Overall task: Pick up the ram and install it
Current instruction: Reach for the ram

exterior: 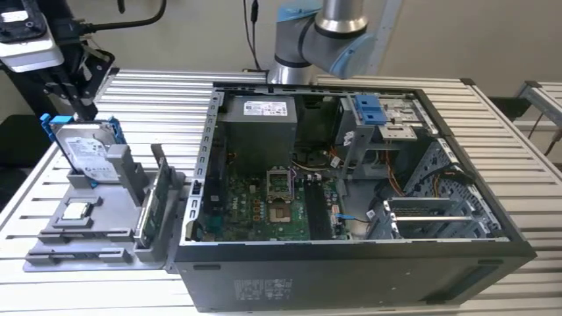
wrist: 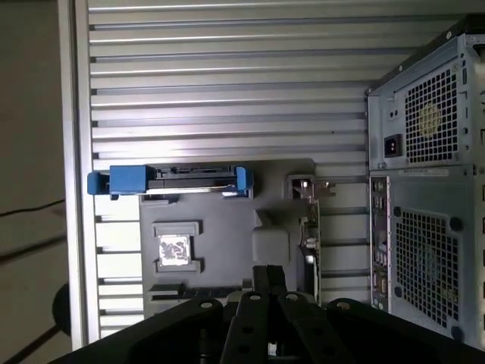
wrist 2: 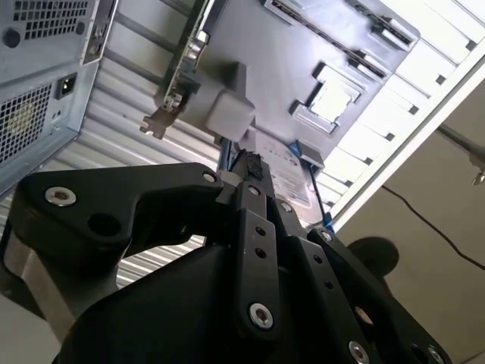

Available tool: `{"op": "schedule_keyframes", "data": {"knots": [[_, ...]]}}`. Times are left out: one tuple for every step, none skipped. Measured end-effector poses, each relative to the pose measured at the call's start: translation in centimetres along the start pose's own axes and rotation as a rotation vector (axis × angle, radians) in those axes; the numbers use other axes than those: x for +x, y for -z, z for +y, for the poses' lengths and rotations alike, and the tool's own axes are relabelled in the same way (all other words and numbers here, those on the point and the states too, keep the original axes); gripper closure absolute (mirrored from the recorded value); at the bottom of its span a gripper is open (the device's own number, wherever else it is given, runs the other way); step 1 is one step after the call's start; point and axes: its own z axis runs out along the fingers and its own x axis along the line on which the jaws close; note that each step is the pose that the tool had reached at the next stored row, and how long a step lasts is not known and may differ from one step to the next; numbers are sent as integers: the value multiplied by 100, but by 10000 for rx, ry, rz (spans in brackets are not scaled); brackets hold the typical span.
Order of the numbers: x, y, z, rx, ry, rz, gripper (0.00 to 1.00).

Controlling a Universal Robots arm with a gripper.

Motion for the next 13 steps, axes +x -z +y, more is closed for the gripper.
{"op": "schedule_keyframes", "data": {"knots": [[31,-1,-2,-1,7,-1,89],[62,-2,-3,-1,12,0,89],[91,-2,-5,0,18,1,89],[118,-2,-6,0,24,1,89],[145,-3,-7,0,29,1,89],[173,-4,-9,0,35,2,89],[205,-5,-10,-1,41,1,89],[233,-5,-12,-1,46,2,89],[259,-6,-13,-1,53,2,89],[283,-7,-14,-2,59,2,89],[308,-7,-15,-1,65,2,89],[334,-8,-17,-2,71,3,89],[362,-7,-18,-1,77,5,89]]}}
